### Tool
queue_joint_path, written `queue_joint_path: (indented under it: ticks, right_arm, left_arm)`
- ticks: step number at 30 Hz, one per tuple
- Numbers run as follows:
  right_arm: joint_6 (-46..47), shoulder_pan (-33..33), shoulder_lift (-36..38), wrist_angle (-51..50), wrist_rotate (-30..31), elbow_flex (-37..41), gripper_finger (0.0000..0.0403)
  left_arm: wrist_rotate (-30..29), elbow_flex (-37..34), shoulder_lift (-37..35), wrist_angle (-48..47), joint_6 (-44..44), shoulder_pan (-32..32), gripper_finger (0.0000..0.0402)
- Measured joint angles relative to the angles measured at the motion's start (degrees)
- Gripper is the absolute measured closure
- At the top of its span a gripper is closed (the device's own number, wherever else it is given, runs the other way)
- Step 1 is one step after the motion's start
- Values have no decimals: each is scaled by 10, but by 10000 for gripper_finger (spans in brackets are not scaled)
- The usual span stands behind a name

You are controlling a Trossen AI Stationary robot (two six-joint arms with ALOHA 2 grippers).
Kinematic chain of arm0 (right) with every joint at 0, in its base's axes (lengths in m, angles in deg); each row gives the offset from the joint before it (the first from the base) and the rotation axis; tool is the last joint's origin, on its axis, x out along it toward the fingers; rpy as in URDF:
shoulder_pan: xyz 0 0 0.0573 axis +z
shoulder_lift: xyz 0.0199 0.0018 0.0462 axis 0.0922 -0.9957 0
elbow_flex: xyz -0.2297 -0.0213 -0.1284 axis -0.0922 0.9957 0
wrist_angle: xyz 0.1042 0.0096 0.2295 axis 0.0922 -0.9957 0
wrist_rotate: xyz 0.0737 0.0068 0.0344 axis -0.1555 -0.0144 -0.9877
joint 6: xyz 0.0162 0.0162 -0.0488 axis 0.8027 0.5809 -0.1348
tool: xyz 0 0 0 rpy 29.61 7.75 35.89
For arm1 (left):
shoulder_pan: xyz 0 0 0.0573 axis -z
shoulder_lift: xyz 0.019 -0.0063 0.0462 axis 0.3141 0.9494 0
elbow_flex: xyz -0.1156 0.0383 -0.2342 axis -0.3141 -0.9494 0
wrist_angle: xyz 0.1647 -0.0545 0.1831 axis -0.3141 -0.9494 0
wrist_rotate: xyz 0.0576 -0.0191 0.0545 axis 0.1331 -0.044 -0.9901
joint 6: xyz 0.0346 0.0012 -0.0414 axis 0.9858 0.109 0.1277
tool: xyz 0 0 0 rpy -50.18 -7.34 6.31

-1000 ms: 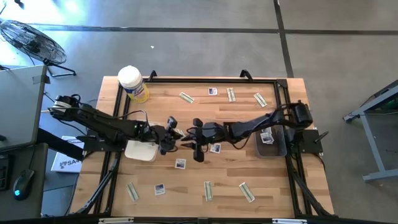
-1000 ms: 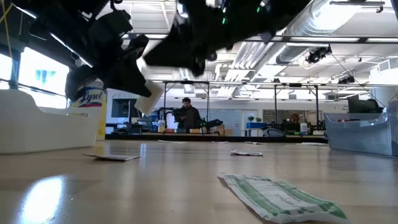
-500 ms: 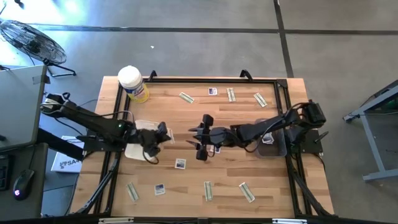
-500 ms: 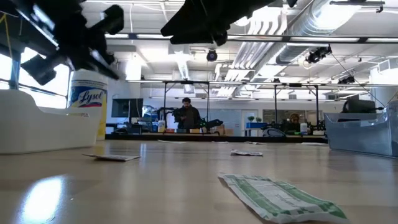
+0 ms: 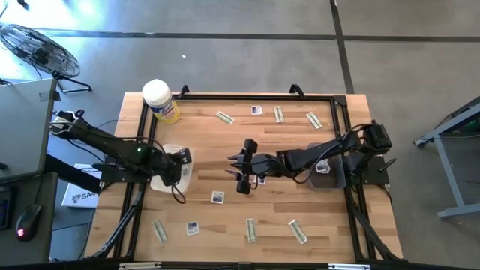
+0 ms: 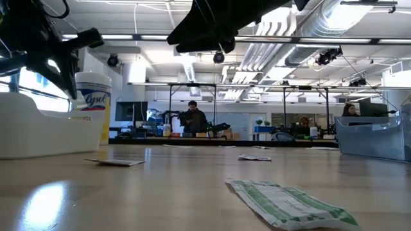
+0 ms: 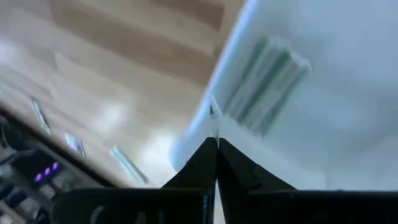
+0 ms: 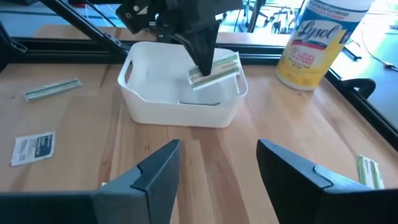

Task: Pick & Place First Aid Supplies
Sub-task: Put the green bandage into the white bin

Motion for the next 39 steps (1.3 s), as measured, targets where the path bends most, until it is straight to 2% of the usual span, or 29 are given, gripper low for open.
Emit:
queue_joint_path:
  ticks: [6, 12, 14, 18, 23, 29, 35, 39]
  right_arm:
    - [2, 0, 0, -3, 0, 0, 198]
    - [5, 0, 0, -2, 2, 0, 198]
    - [7, 0, 0, 0, 2, 0, 199]
    - [7, 0, 0, 3, 0, 0, 198]
    - [7, 0, 0, -2, -3, 0, 198]
    - [6, 0, 0, -7, -4, 0, 198]
    - [5, 0, 0, -7, -5, 0, 199]
    - [5, 0, 0, -7, -7, 0, 198]
  left_arm:
    - [75, -15, 32, 10, 33, 0, 401]
    - [66, -32, 54, 25, 95, 0, 401]
    - [81, -32, 57, 44, 109, -3, 401]
    - [136, -32, 66, 59, 129, -31, 401]
    - [137, -32, 77, 80, 178, -62, 401]
    - [196, -31, 89, 125, 186, -88, 401]
    - [201, -32, 113, 124, 236, -113, 401]
    - [201, -32, 129, 134, 238, -128, 402]
